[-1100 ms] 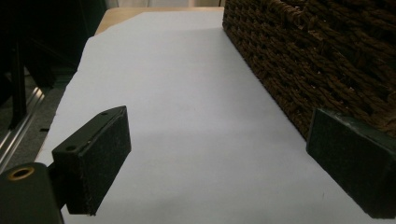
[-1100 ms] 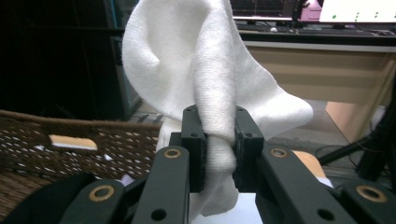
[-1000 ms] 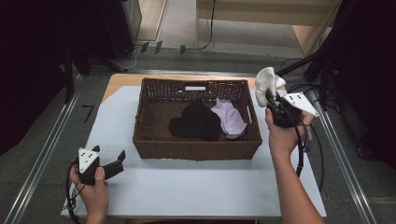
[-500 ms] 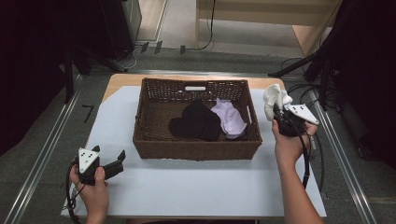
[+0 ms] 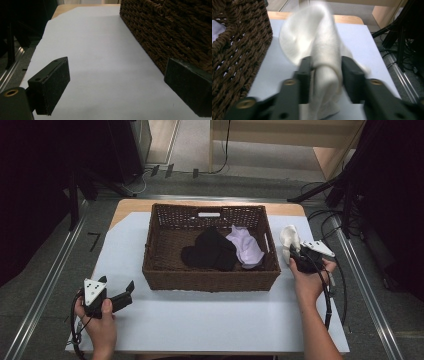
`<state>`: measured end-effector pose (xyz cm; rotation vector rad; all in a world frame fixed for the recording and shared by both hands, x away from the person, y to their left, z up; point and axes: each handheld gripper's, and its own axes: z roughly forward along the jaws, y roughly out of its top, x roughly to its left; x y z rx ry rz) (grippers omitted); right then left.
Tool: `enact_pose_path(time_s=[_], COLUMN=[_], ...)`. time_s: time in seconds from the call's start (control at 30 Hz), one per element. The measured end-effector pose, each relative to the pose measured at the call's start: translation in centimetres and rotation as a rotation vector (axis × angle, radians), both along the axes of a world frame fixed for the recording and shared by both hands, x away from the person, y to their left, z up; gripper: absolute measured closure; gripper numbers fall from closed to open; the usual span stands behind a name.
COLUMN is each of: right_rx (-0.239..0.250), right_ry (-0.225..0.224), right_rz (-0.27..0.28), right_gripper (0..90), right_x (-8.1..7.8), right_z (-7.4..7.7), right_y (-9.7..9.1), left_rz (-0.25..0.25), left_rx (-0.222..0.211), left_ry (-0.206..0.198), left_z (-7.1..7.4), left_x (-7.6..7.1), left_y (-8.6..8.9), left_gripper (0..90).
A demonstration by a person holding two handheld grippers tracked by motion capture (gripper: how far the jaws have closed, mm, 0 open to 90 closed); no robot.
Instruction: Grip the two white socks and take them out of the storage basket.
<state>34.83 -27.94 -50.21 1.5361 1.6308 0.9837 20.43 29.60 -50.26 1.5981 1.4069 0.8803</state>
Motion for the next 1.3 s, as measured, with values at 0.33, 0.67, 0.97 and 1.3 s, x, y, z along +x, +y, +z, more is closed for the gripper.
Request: enact_pose_path(time_s=[0.33,0.67,0.97,1.3], right_rx=[-0.010,-0.019,0.025,0.039], right_ry=[0.005,-0.004,0.007,0.003], right_rz=[-0.021,-0.002,-0.009,0.016], right_gripper=[17.2,7.2,0.0,0.0], right_x=[-0.9,-3.6,-6.6,-9.3], right_z=[0.4,-0.1,-0.8,-1.3], right_y=[0.0,-0.9,-2.6,-3.7], left_rz=[-0.002,-0.001,0.002,0.008], left_rx=[0.002,0.002,0.004,0.009], left_ry=[-0.003,-0.004,-0.002,-0.001], left_z=[0.0,0.0,0.0,0.0], left_x=[0.0,0.0,0.0,0.0], left_y=[0.0,0.0,-0.1,-0.1], left_gripper=[7.2,7.1,7.1,7.1])
